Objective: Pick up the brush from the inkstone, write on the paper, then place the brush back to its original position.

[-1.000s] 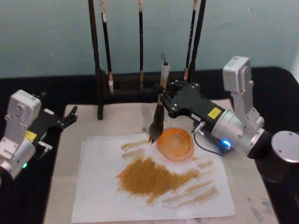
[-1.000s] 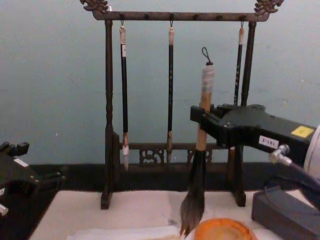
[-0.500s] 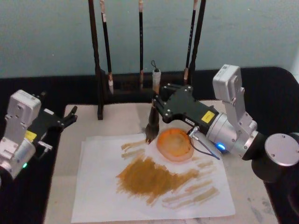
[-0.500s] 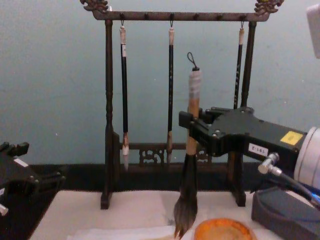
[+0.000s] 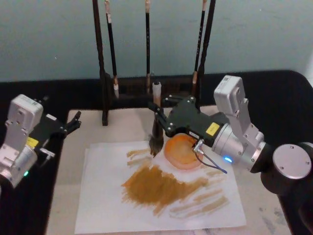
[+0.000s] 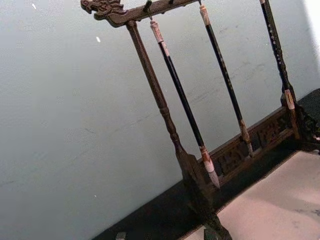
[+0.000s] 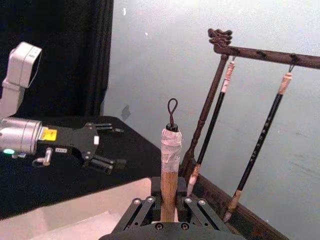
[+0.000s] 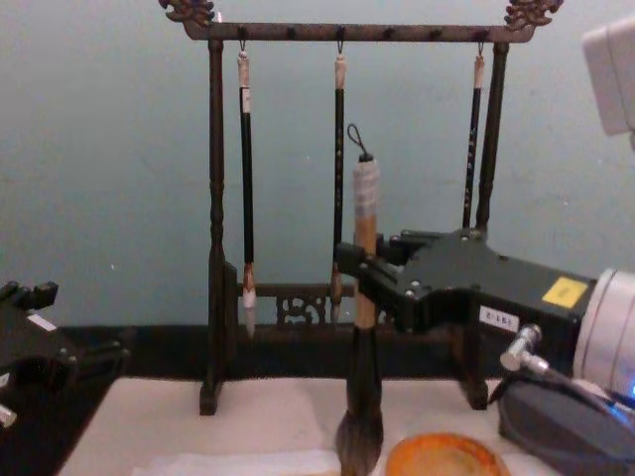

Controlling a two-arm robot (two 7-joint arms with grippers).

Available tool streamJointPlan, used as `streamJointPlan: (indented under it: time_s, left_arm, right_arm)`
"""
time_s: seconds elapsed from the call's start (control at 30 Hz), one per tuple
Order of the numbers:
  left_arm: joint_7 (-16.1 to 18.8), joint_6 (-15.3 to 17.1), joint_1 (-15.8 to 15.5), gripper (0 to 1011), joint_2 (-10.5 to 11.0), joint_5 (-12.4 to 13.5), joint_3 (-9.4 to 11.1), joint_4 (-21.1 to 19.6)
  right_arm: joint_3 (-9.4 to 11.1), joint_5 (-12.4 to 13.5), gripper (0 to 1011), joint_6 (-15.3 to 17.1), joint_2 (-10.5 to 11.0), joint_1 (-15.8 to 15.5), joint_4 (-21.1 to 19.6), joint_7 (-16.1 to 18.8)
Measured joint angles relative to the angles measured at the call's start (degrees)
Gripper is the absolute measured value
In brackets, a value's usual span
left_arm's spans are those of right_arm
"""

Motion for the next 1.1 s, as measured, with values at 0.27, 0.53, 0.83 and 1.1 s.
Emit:
streamJointPlan:
  time_s: [0.27, 0.53, 0.83, 1.1]
  left_arm:
    - [0.0, 0.0, 0.0, 1009, 0.0, 0.0, 0.0, 0.0]
    - [0.0, 0.0, 0.0, 1010, 0.0, 0.0, 0.0, 0.0]
    - [0.0, 0.0, 0.0, 1010, 0.0, 0.0, 0.0, 0.0]
    - [0.0, 0.0, 0.0, 1010, 0.0, 0.0, 0.0, 0.0]
  right_arm:
    - [0.34, -2.17, 176, 0.26, 0.38, -1.29, -1.67, 0.38]
    - [0.95, -3.8, 176, 0.44, 0.98, -2.76, -3.52, 0.78]
    - [2.18, -4.85, 176, 1.03, 1.69, -4.98, -6.03, 1.35]
    - [3.36, -5.84, 176, 1.4, 2.5, -6.93, -8.13, 1.75]
